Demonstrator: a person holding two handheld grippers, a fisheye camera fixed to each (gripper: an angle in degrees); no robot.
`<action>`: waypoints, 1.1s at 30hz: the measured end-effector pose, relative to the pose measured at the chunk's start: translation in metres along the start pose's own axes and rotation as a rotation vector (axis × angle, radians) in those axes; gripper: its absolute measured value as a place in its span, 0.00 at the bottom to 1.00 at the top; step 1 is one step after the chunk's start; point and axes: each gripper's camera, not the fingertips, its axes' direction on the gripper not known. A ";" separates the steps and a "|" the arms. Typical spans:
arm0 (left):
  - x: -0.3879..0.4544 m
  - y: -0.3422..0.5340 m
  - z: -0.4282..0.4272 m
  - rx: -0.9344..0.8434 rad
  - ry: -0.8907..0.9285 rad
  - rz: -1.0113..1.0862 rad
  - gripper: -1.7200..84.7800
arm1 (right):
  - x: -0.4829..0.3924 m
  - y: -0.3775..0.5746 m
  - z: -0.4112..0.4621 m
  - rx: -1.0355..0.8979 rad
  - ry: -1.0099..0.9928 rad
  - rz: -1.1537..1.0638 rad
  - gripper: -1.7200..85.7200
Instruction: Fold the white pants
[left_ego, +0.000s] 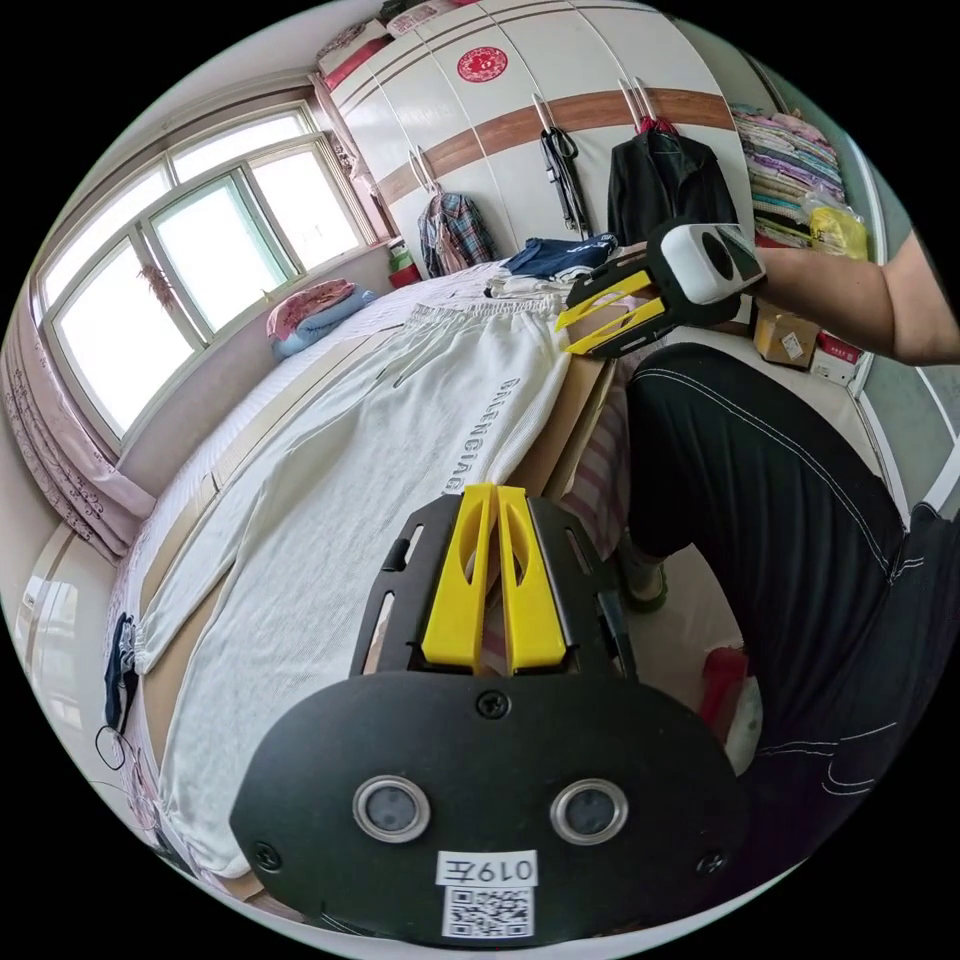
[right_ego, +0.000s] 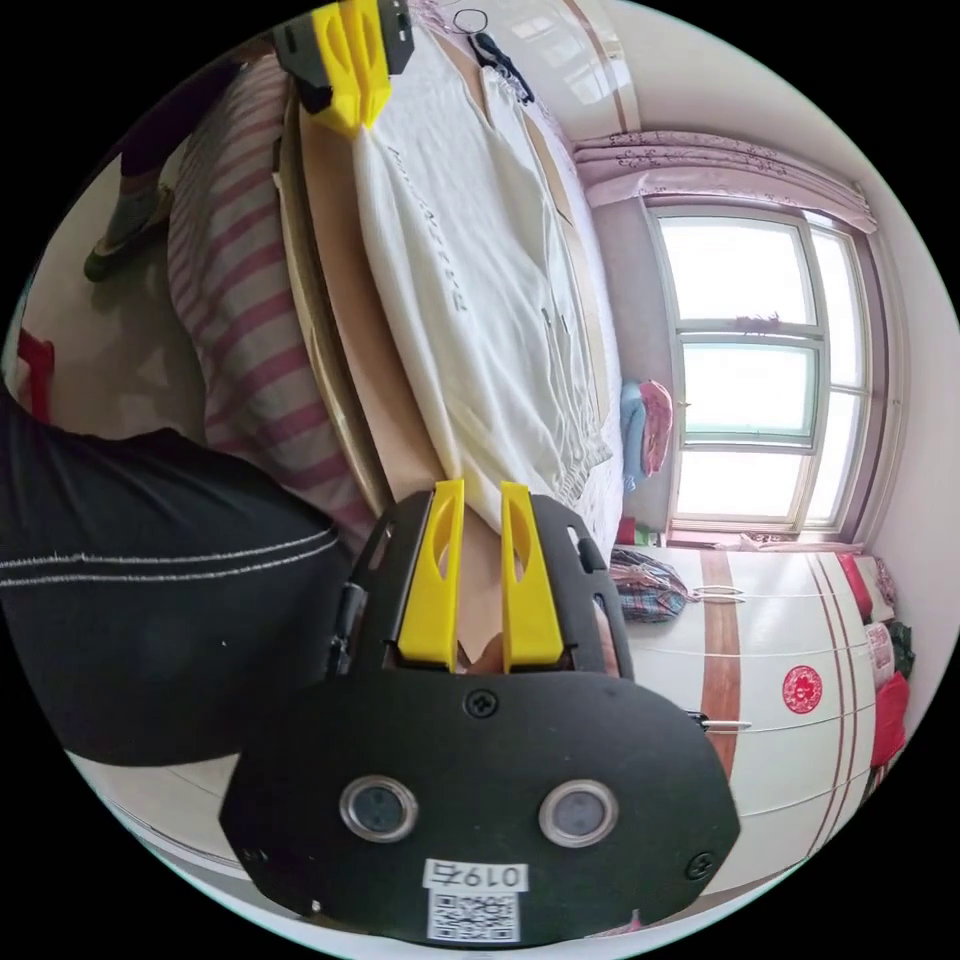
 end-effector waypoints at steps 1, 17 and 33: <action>0.000 0.000 0.001 0.001 -0.002 0.001 0.03 | -0.002 0.002 -0.005 -0.014 0.027 -0.026 0.10; -0.016 0.018 0.033 -0.003 0.004 -0.002 0.03 | -0.032 -0.018 -0.043 -0.032 0.059 -0.119 0.02; -0.053 0.074 0.080 -0.030 0.012 0.060 0.03 | -0.106 -0.037 -0.140 -0.140 0.175 -0.090 0.11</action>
